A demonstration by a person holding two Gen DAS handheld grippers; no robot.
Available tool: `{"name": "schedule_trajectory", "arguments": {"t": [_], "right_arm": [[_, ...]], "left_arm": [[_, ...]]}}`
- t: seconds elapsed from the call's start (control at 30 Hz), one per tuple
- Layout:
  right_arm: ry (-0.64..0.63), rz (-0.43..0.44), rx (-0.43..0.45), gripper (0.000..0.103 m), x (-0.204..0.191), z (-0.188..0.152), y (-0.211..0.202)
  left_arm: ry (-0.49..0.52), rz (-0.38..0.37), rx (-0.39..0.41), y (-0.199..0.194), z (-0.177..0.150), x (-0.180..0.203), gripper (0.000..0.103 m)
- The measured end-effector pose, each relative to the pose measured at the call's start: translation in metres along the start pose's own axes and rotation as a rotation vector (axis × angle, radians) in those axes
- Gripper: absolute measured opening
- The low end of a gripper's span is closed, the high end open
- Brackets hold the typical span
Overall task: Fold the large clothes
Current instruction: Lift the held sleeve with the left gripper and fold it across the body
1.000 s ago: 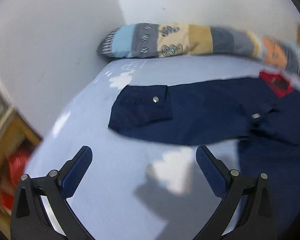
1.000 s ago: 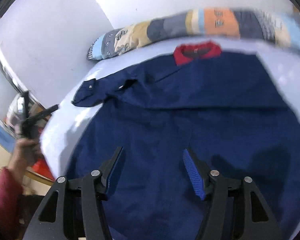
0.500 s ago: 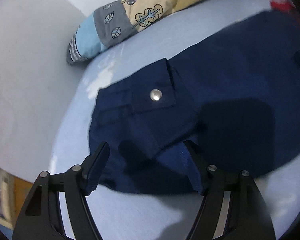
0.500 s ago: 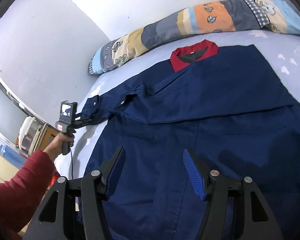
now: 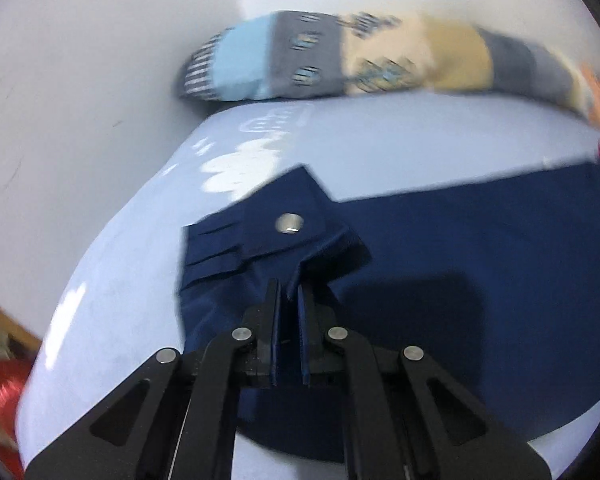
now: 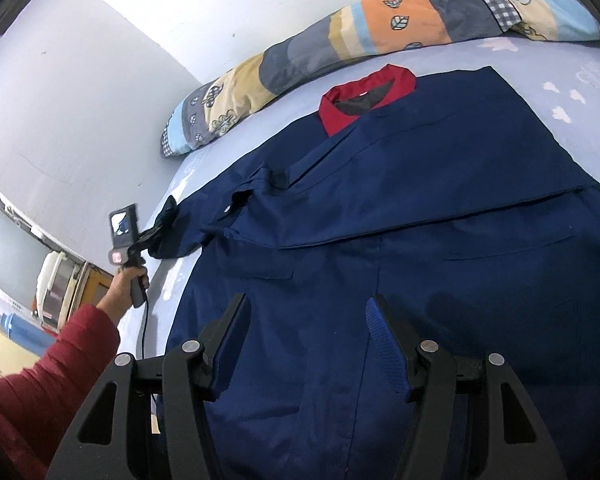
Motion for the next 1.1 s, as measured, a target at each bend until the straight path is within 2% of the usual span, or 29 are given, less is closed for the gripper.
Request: {"name": "schedule_trajectory", "arguments": {"t": [0.2, 0.27, 0.33, 0.4, 0.43, 0.47, 0.5, 0.53, 0.57, 0.6, 0.7, 0.73, 0.8, 0.93, 0.97, 1.0, 1.03, 1.07, 1.1], "right_arm": [[0.006, 0.002, -0.001, 0.063, 0.001, 0.001, 0.001], [0.005, 0.005, -0.004, 0.063, 0.001, 0.001, 0.002], [0.007, 0.004, -0.004, 0.063, 0.000, 0.001, 0.003], [0.002, 0.006, -0.008, 0.063, -0.001, 0.001, 0.004], [0.000, 0.004, -0.008, 0.063, -0.002, 0.001, 0.004], [-0.002, 0.000, -0.006, 0.063, -0.003, 0.001, 0.004], [-0.005, 0.001, -0.008, 0.063, -0.003, 0.001, 0.005], [-0.005, 0.000, -0.011, 0.063, -0.002, 0.001, 0.005], [-0.003, -0.003, -0.009, 0.063, -0.002, 0.001, 0.005], [0.001, -0.004, -0.008, 0.063, -0.002, 0.002, 0.006], [0.011, 0.001, -0.015, 0.063, -0.001, 0.003, 0.009], [0.012, 0.001, -0.016, 0.063, -0.002, 0.003, 0.010], [0.008, 0.001, -0.024, 0.063, -0.004, 0.002, 0.014], [-0.015, -0.012, -0.030, 0.063, -0.006, 0.001, 0.018], [-0.018, -0.017, -0.029, 0.063, -0.006, 0.001, 0.018], [-0.020, -0.017, -0.029, 0.063, -0.006, 0.001, 0.019], [-0.019, -0.016, -0.032, 0.063, -0.006, 0.002, 0.021], [-0.019, -0.021, -0.030, 0.063, -0.005, 0.002, 0.021], [-0.017, -0.026, -0.029, 0.063, -0.004, 0.002, 0.022]], "left_arm": [[-0.117, 0.009, 0.008, -0.007, -0.002, -0.039, 0.009], [-0.191, 0.007, 0.005, -0.008, -0.004, -0.056, 0.011], [-0.313, -0.018, -0.007, -0.001, -0.008, -0.081, 0.016], [-0.478, -0.050, -0.032, 0.011, -0.021, -0.114, 0.016], [-0.525, -0.079, -0.041, 0.015, -0.026, -0.124, 0.016], [-0.586, -0.150, -0.049, 0.021, -0.033, -0.135, 0.016], [-0.624, -0.205, -0.059, 0.026, -0.038, -0.141, 0.021], [-0.651, -0.247, -0.067, 0.030, -0.043, -0.147, 0.037], [-0.687, -0.313, -0.074, 0.035, -0.049, -0.150, 0.048], [-0.727, -0.392, -0.079, 0.039, -0.055, -0.153, 0.063], [-0.828, -0.506, -0.040, 0.042, -0.065, -0.156, 0.072], [-0.850, -0.519, -0.024, 0.042, -0.066, -0.156, 0.075], [-0.893, -0.527, -0.007, 0.045, -0.067, -0.156, 0.076], [-0.883, -0.487, -0.004, 0.059, -0.049, -0.150, 0.076], [-0.874, -0.477, -0.001, 0.063, -0.042, -0.148, 0.076], [-0.872, -0.467, 0.015, 0.065, -0.038, -0.147, 0.067], [-0.875, -0.460, 0.029, 0.067, -0.035, -0.148, 0.026], [-0.885, -0.468, 0.022, 0.071, -0.034, -0.149, 0.002], [-0.904, -0.490, 0.021, 0.073, -0.035, -0.149, 0.001]]}}
Point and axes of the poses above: each gripper's, at about its wrist camera, not at the fingertips, and y roughly the way its jaws point, x to its right, z to its top, the point moved 3 cm from there along y, roughly the way its jaws point, and after that the axes turned 8 degrees about -x, right-handed, at the moved point
